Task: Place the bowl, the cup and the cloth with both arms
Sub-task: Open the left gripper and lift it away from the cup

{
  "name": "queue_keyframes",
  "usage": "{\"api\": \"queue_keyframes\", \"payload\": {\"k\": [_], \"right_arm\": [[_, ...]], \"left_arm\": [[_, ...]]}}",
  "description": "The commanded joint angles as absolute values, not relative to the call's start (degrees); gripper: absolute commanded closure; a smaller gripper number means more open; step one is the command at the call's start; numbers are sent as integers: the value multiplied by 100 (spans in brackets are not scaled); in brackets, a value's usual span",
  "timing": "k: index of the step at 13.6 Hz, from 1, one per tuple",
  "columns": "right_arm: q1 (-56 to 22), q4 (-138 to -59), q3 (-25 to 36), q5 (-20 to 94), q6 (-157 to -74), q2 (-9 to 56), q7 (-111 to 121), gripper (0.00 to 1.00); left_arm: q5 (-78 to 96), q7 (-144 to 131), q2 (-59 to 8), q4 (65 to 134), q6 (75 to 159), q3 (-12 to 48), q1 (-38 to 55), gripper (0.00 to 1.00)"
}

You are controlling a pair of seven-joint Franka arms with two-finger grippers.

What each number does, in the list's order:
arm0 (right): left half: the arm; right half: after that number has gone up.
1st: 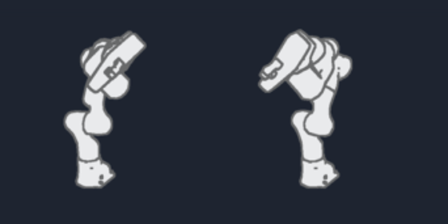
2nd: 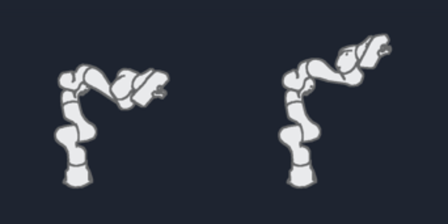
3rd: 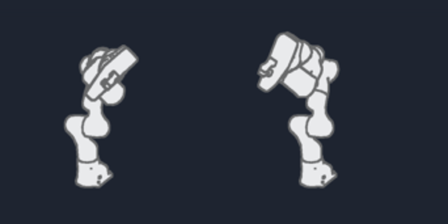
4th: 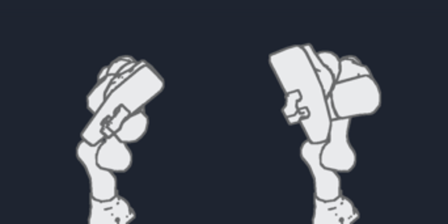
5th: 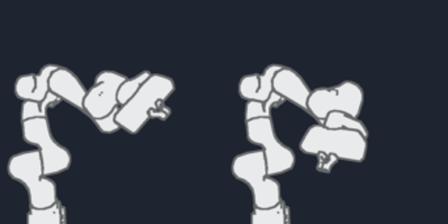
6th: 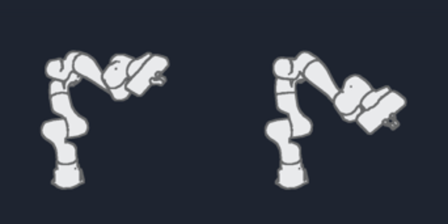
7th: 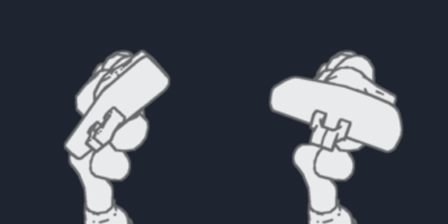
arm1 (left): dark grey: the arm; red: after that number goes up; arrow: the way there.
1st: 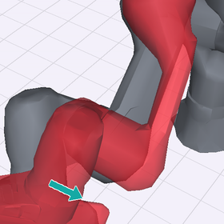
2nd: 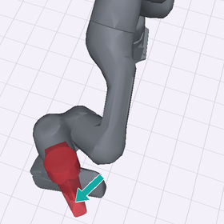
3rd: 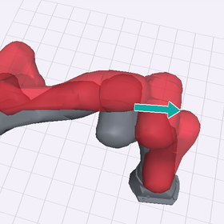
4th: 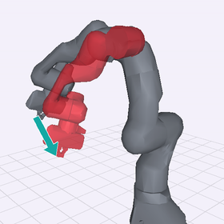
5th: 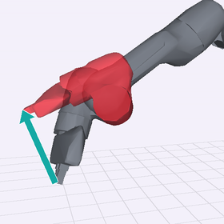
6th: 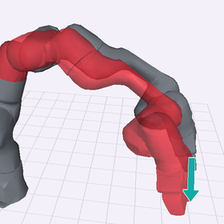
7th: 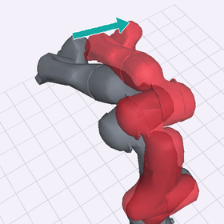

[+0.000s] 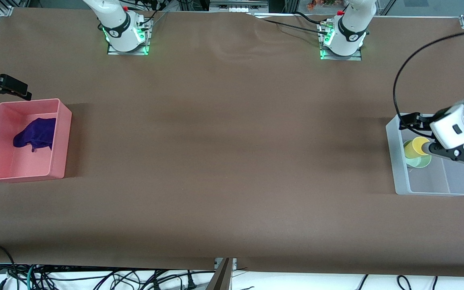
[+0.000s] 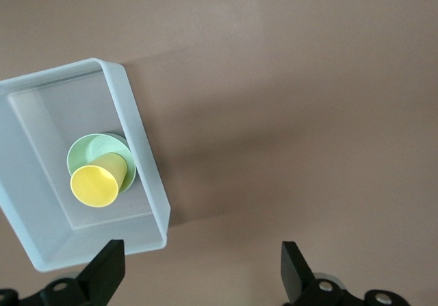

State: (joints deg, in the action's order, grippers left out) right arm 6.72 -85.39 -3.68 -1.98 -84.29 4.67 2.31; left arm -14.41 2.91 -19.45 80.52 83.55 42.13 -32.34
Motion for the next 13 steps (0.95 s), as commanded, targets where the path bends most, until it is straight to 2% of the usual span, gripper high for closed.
{"api": "queue_keyframes", "payload": {"k": [1, 3, 4, 5, 6, 7, 10, 13], "right_arm": [[703, -8534, -369, -141, -8446, 431, 316, 0], [703, -8534, -369, -149, -8446, 431, 316, 0], [703, -8534, -369, -149, -8446, 431, 325, 0], [703, -8534, -369, -158, -8446, 431, 316, 0], [703, -8534, -369, -150, -8455, 431, 316, 0], [703, -8534, -369, -149, -8446, 431, 325, 0], [712, -8534, -369, -158, -8446, 431, 325, 0], [712, -8534, -369, -167, -8455, 439, 325, 0]], "left_arm": [[-1310, 114, -1416, 8156, 8288, 3932, -2790, 0], [-769, 123, -952, 8313, 8349, 2328, -1431, 0], [-312, 184, -610, 8749, 8498, 1555, -902, 0], [-90, 263, -119, 9467, 9021, 947, -401, 0], [-71, 264, 356, 10232, 9679, 575, -4, 0], [-70, 238, 552, 10552, 10007, 397, 165, 0], [-27, 211, 440, 10521, 10037, 369, 141, 0], [-18, 149, 19, 9890, 9521, 360, 97, 0]]}}
